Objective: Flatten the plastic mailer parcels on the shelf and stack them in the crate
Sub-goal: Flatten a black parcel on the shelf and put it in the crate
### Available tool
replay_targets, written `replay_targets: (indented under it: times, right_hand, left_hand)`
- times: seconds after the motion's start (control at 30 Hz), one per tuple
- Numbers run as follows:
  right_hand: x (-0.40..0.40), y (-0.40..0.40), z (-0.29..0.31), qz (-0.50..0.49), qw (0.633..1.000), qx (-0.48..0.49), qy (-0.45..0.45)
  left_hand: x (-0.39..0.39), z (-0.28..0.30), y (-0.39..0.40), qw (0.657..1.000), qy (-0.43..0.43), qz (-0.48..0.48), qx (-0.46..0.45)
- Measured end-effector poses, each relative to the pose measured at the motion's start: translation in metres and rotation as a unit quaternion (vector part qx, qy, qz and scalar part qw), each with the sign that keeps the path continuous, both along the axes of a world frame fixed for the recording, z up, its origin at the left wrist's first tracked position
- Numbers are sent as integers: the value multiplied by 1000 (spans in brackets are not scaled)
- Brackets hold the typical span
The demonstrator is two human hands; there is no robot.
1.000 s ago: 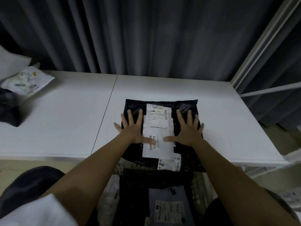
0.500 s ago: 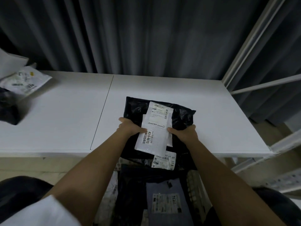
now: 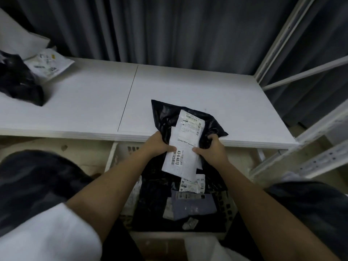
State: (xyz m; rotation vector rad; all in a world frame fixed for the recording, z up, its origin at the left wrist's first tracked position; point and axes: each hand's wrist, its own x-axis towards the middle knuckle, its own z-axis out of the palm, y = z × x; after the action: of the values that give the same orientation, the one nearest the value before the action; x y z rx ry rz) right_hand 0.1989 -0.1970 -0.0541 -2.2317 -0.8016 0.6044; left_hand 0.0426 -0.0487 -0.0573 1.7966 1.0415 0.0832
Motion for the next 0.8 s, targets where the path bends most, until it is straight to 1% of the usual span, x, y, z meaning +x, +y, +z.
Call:
replay_targets:
  times: [0.1, 0.17, 0.33, 0.4, 0.53, 0.63, 0.7, 0.73, 0.77, 0.8]
  right_hand:
    - [-25, -39, -13, 18, 999, -29, -31]
    - [-38, -55, -26, 26, 997, -56, -40]
    - [-49, -65, -43, 76, 984, -135, -91]
    - [-50, -65, -52, 98, 976, -172, -91]
    - [-49, -58, -91, 120, 958, -248, -75]
    - [-47, -59, -113, 139, 946, -284, -67]
    - [-37, -58, -128, 137, 930, -332, -79]
    - [-36, -62, -131, 132, 916, -360, -117]
    - [-32, -63, -137, 130, 902, -371, -179]
    - [-29, -63, -141, 150, 887, -364, -242]
  left_hand:
    - [-25, -17, -39, 1000, -7, -5, 15]
    - [-36, -35, -59, 1000, 7, 1, 24]
    - [-46, -70, -80, 998, 55, 15, -5]
    - [-47, -81, -82, 996, 82, 18, -9]
    - [-46, -122, -80, 989, 133, 10, -63]
    - [-48, -142, -84, 982, 176, 21, -71]
    - [-42, -153, -86, 973, 225, 26, -38]
    - [-42, -153, -90, 966, 259, 21, -7]
    - [-38, -155, -93, 956, 291, 3, 33]
    - [-36, -157, -96, 944, 314, -29, 91]
